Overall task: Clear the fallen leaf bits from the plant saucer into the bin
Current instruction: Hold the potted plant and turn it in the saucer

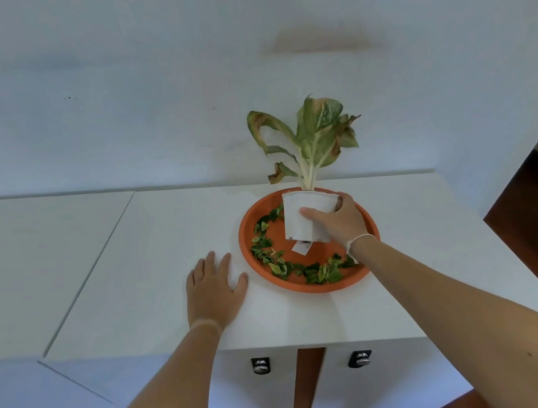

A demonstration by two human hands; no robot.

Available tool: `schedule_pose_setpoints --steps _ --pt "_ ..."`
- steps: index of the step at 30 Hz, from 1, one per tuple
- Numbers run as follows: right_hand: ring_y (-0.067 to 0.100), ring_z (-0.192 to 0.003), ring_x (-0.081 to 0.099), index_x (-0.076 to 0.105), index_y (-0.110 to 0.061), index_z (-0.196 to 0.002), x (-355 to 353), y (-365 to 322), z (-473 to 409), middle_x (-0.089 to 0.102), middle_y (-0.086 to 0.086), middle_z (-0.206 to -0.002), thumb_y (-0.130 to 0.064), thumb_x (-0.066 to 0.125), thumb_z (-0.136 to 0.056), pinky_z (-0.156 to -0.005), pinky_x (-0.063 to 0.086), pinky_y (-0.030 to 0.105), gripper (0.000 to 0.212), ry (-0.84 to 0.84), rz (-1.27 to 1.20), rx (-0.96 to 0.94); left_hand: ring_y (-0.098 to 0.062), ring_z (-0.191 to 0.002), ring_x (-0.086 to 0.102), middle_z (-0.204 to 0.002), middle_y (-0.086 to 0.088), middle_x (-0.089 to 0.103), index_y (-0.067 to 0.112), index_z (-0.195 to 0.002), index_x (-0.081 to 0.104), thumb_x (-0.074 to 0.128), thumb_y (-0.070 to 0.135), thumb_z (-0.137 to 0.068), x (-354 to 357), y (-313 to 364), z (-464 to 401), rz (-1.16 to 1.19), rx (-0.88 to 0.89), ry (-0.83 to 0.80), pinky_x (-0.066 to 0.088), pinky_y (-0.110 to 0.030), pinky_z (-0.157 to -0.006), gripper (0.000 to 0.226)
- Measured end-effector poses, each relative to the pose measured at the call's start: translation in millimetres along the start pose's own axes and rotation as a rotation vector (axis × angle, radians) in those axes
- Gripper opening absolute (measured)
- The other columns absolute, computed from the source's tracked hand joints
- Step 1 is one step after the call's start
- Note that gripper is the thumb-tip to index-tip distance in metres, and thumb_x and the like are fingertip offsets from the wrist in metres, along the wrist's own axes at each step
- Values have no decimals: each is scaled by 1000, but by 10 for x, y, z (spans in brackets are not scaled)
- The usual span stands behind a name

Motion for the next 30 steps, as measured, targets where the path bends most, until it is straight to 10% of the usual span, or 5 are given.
schedule_pose_setpoints --steps 30 --pt "16 -132 41 20 -22 -149 93 343 -39 41 -2 -146 -9 84 -65 -105 38 27 106 -94 -40 -196 -20 -148 15 -160 1 18 32 -149 23 -7 67 -66 3 -20 -17 -26 -23 23 11 -35 -120 95"
Point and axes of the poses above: each hand's wrist, its own z-axis away from the middle knuckle, its own x-axis out of the palm, y = z × x, the point moved 4 cm from there along -z, towards the middle knuckle
